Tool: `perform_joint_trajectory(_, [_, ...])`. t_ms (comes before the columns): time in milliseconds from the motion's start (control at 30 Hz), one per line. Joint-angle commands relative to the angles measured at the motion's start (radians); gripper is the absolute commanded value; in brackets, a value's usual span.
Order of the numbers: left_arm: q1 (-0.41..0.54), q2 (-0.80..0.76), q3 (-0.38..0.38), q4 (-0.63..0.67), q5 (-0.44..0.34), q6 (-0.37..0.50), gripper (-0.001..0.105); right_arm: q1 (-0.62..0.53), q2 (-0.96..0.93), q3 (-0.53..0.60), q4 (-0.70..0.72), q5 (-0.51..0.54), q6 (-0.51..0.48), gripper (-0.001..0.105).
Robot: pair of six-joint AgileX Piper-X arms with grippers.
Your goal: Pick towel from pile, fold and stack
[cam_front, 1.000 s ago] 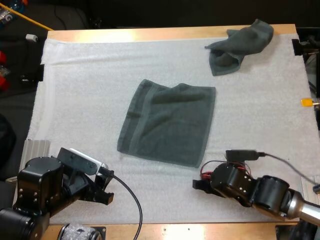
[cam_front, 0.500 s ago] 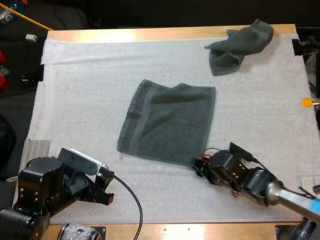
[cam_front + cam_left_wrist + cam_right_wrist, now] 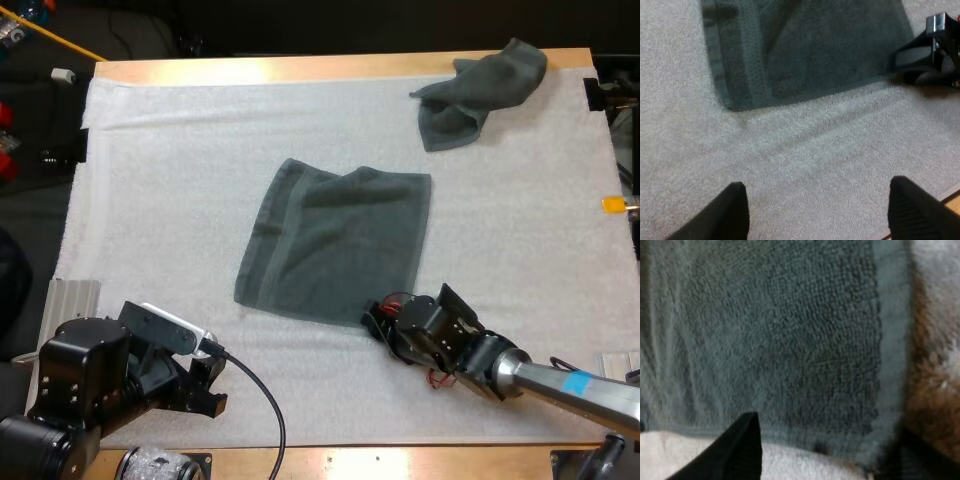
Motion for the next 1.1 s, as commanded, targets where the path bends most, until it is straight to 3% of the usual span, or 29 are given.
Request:
perform_joint_trajectory(0, [-0.003, -0.005, 0.000, 0.006, -0.009, -0.008, 0.058, -0.004, 0.008, 0.000, -0.003, 0.000, 0.006, 0.046])
perform_joint_trajectory(133, [-0.003, -0.005, 0.000, 0.006, -0.009, -0.008, 0.058, -0.004, 0.007, 0.000, -0.007, 0.012, 0.006, 0.038])
perform_joint_trajectory(667, [-0.003, -0.005, 0.000, 0.006, -0.009, -0.002, 0.058, -0.004, -0.024, 0.000, 0.042, 0.151, -0.001, 0.037])
perform_joint_trajectory(967, [-0.003, -0.005, 0.000, 0.004, -0.009, -0.002, 0.058, -0.004, -0.030, 0.000, 0.045, 0.152, -0.002, 0.037])
perform_joint_trajectory(1067, [-0.003, -0.005, 0.000, 0.004, -0.009, -0.002, 0.058, -0.004, -0.030, 0.000, 0.045, 0.149, -0.002, 0.030])
